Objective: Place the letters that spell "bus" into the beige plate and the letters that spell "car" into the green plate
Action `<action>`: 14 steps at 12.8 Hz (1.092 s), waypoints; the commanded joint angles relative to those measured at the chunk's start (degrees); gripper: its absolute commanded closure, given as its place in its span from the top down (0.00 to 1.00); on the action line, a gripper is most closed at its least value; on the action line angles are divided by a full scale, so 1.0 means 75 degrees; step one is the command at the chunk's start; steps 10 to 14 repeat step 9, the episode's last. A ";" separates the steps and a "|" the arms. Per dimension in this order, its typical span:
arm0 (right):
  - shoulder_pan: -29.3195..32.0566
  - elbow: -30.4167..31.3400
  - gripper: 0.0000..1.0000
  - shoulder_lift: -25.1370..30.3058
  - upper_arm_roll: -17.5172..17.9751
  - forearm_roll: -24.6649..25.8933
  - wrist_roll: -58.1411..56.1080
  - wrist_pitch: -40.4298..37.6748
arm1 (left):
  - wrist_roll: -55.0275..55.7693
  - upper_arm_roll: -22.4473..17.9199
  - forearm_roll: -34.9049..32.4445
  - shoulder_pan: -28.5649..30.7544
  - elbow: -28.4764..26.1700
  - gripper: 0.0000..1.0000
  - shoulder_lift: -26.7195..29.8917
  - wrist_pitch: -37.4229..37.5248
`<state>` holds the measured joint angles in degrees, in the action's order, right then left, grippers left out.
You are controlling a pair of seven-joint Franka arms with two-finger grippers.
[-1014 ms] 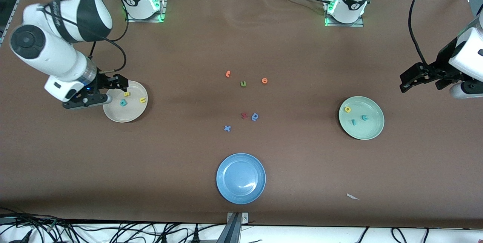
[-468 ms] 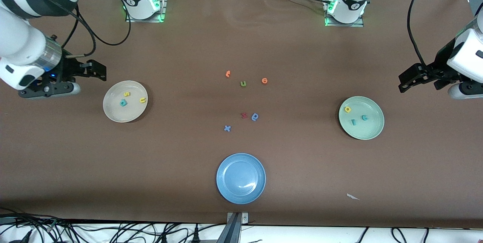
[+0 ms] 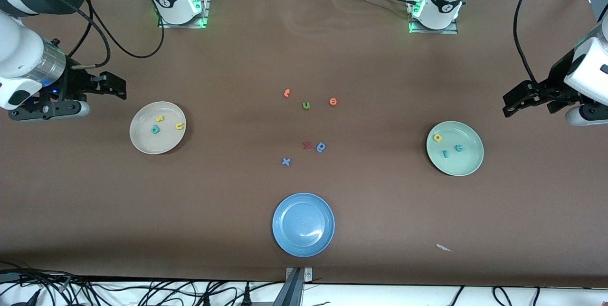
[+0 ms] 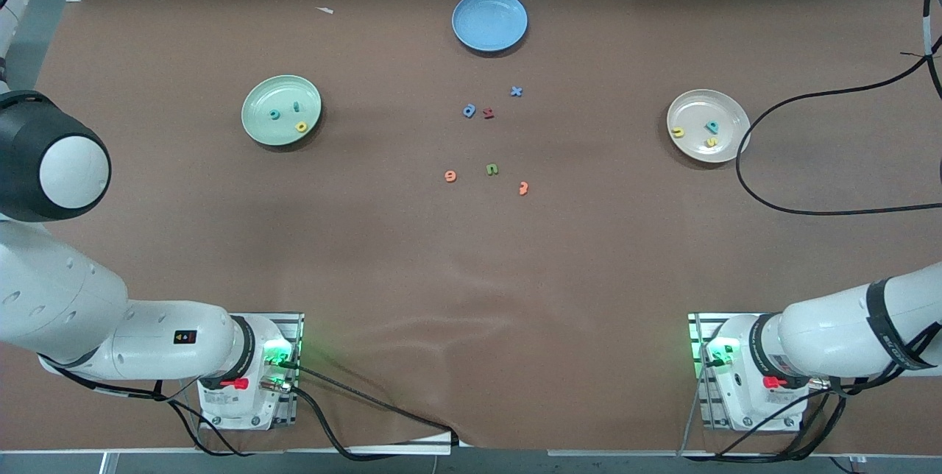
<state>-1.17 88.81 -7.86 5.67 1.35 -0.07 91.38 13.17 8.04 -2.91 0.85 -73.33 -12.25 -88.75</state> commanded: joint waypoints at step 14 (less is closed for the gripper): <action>0.0004 -0.0790 1.00 -0.0135 -0.0088 -0.0086 -0.0049 -0.0676 | 0.0037 -0.0076 0.0212 -0.0019 -0.0055 1.00 0.0051 0.0009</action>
